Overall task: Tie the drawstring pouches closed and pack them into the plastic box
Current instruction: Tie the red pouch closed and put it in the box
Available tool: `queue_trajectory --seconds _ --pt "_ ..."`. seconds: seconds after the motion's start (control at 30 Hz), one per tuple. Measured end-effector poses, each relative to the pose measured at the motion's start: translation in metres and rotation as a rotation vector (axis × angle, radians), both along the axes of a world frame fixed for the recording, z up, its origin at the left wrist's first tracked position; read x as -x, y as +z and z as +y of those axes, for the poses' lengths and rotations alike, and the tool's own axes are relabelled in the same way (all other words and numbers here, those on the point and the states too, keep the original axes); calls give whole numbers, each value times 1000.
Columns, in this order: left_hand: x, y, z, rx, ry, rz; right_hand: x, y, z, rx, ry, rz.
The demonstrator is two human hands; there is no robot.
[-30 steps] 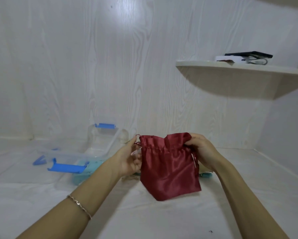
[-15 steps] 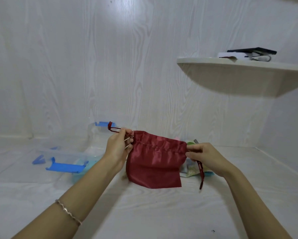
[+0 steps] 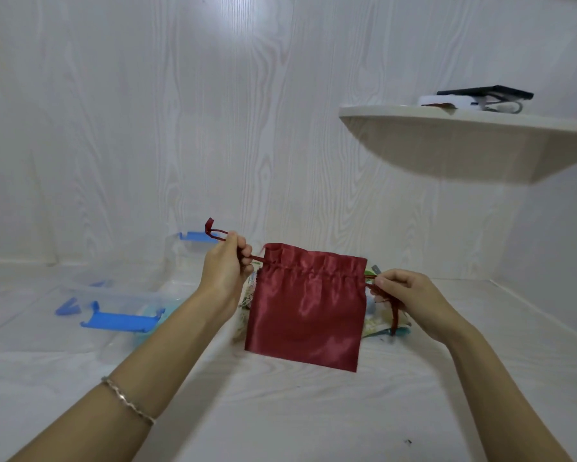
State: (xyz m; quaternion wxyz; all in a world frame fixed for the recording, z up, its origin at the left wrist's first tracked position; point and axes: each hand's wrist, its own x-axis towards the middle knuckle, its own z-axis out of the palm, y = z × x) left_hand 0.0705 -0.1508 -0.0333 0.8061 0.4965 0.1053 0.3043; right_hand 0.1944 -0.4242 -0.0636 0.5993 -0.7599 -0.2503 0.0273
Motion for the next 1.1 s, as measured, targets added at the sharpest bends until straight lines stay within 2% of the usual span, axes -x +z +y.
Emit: queue_trajectory --seconds 0.13,0.3,0.37,0.47,0.7,0.9,1.0,1.1 --pt "0 4 2 -35 50 -38 -4 -2 -2 -104 -11 73" --pt "0 8 3 122 -54 -145 -9 -8 -1 -79 -35 69" --pt "2 9 2 123 -46 -122 -10 -10 3 -226 -14 196" --pt "6 10 2 2 10 -39 -9 -13 5 -428 -5 364" --pt "18 18 7 -322 195 100 -21 -37 -8 -538 -38 445" --pt "27 24 27 -444 368 136 -28 -58 -28 -588 -107 490" --pt "25 21 21 -442 330 139 -26 -52 -19 -702 -90 501" --pt "26 22 12 -378 173 133 -13 -30 -5 -870 59 559"
